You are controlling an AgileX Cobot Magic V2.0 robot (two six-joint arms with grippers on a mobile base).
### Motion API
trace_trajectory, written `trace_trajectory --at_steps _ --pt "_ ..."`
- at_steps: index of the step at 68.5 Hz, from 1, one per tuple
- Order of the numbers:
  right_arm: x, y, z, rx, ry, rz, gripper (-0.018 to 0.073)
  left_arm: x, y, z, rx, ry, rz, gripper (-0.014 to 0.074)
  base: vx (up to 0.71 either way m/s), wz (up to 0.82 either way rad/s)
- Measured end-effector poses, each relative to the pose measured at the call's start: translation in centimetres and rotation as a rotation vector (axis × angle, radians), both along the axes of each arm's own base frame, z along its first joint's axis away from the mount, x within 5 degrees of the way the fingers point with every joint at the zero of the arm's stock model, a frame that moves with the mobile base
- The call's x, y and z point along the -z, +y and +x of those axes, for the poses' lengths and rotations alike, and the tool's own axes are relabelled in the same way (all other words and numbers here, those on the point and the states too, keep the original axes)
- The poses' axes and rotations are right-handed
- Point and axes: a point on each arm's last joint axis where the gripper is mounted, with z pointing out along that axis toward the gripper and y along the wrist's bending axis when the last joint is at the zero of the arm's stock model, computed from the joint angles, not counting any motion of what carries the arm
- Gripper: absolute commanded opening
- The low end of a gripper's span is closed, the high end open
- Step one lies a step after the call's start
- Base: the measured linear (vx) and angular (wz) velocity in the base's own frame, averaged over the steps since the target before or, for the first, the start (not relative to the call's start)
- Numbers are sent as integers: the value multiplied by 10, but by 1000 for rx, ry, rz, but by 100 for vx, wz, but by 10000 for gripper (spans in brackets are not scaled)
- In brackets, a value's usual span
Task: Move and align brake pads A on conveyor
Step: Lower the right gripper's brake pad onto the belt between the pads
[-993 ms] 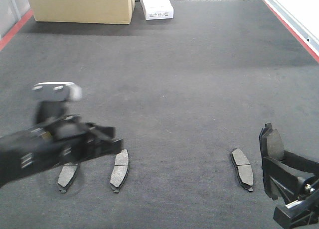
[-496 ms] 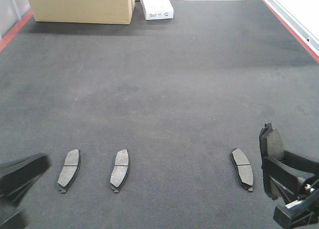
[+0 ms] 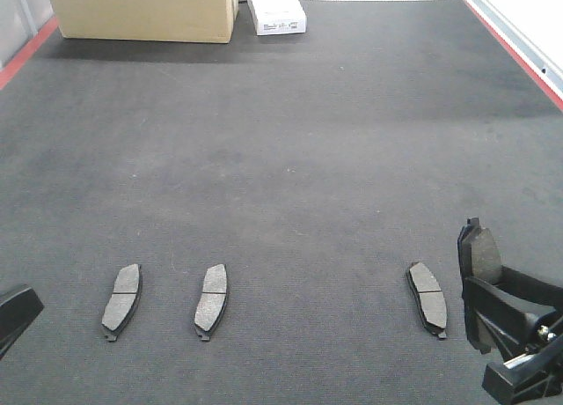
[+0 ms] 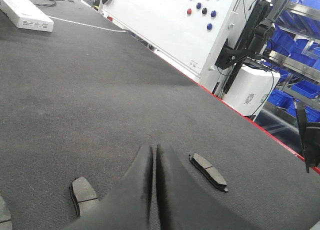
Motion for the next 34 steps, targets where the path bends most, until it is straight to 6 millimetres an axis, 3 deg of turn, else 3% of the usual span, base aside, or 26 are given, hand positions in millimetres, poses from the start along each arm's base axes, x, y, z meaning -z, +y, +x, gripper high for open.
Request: trace_trajectory --at_steps 34 --pt "0 0 0 0 0 0 123 0 0 0 2 4 3 -7 0 0"
